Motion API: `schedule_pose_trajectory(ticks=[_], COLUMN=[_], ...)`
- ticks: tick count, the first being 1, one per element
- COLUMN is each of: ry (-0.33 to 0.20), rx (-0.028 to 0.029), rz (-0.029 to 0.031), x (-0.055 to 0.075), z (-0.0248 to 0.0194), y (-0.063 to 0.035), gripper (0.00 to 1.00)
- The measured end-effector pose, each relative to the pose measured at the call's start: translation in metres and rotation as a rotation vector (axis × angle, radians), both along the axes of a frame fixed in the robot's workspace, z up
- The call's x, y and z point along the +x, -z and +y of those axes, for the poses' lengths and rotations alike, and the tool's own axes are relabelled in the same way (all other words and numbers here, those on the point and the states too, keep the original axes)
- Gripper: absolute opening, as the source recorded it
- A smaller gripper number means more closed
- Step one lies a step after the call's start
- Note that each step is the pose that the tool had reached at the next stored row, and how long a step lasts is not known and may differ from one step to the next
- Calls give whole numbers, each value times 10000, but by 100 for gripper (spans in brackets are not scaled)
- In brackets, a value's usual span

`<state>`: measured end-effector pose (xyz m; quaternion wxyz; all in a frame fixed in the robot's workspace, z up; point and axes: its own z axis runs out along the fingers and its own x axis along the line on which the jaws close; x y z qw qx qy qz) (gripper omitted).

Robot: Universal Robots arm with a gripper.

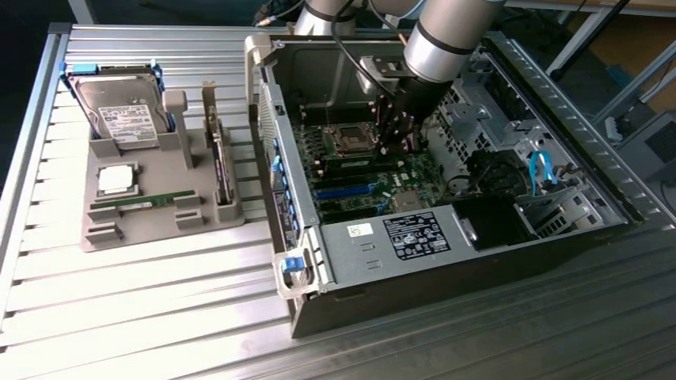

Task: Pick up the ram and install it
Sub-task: 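Insert the ram into the slot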

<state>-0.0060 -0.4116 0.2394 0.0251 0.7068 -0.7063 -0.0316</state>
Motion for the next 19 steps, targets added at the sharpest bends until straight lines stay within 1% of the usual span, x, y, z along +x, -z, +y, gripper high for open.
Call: schedule_pose_trajectory(ticks=[2,5,19], ry=[0,0,0], rx=[0,-2,1], rz=[-39,-62,-66], x=[-1,-2,-5], z=[0,-1,0], y=[15,20,21], gripper=[13,13,13])
